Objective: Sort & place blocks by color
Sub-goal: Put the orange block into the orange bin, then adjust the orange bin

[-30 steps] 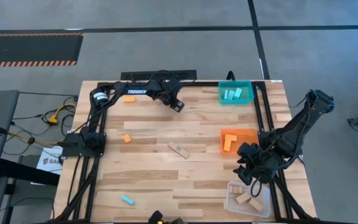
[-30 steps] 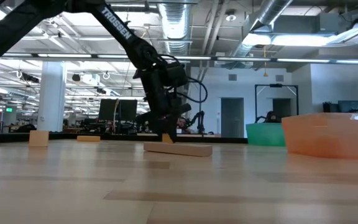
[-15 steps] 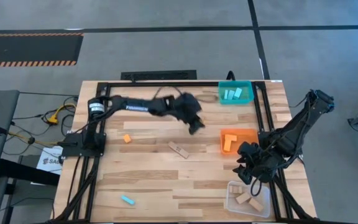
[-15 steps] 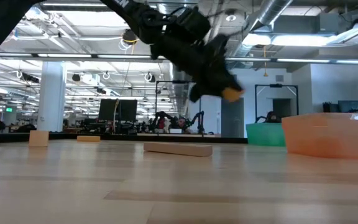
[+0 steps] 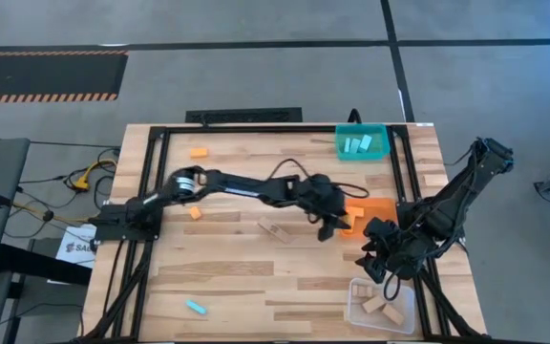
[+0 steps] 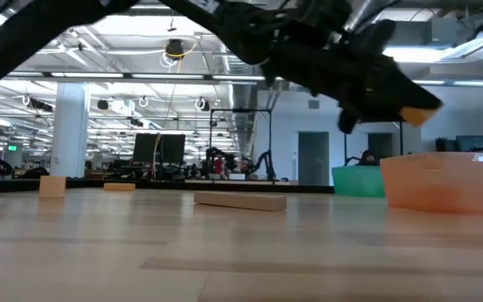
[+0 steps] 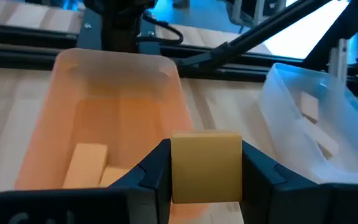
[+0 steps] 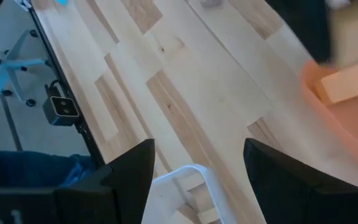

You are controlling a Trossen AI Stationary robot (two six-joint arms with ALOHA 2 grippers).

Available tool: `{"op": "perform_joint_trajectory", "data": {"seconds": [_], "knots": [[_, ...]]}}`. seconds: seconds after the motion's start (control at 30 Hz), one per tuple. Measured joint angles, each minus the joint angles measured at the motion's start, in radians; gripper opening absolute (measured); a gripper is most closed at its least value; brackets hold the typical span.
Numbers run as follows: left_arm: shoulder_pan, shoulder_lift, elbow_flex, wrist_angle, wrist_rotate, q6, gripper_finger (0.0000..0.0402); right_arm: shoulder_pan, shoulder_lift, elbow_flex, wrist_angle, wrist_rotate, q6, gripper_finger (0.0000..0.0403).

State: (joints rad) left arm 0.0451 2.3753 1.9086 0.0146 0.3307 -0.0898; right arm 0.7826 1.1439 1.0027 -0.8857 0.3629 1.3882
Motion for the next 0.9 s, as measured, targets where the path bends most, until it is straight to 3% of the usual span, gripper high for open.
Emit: {"op": "perform_joint_trajectory", "data": {"seconds": [0.17, 0.27, 0.33, 0.47, 0.53, 0.77, 0.9], "knots": [[0.017, 0.157, 0.279, -0.191, 0.033, 0.007, 0.0103, 0.0, 0.0, 0.0, 0.012, -0.031, 0.035, 0.027], [0.018, 0.216, 0.394, -0.224, 0.027, 0.043, 0.0103, 0.009, 0.0, 0.0, 0.012, -0.041, 0.056, 0.027], [0.016, 0.242, 0.447, -0.218, 0.005, 0.051, 0.0103, 0.011, 0.0, 0.0, 0.012, -0.047, 0.055, 0.027], [0.015, 0.261, 0.435, -0.151, 0.013, 0.036, 0.0104, 0.011, -0.004, 0.0, 0.009, -0.05, 0.051, 0.027], [0.013, 0.267, 0.435, -0.125, 0.009, 0.046, 0.0131, 0.011, -0.011, 0.0, 0.003, -0.05, 0.046, 0.027], [0.011, 0.271, 0.436, -0.159, 0.0, 0.053, 0.0288, 0.006, -0.051, 0.0, -0.022, -0.049, 0.044, 0.027], [0.011, 0.271, 0.436, -0.158, 0.017, 0.086, 0.0329, 0.001, -0.066, 0.0, -0.032, -0.045, 0.043, 0.027]]}}
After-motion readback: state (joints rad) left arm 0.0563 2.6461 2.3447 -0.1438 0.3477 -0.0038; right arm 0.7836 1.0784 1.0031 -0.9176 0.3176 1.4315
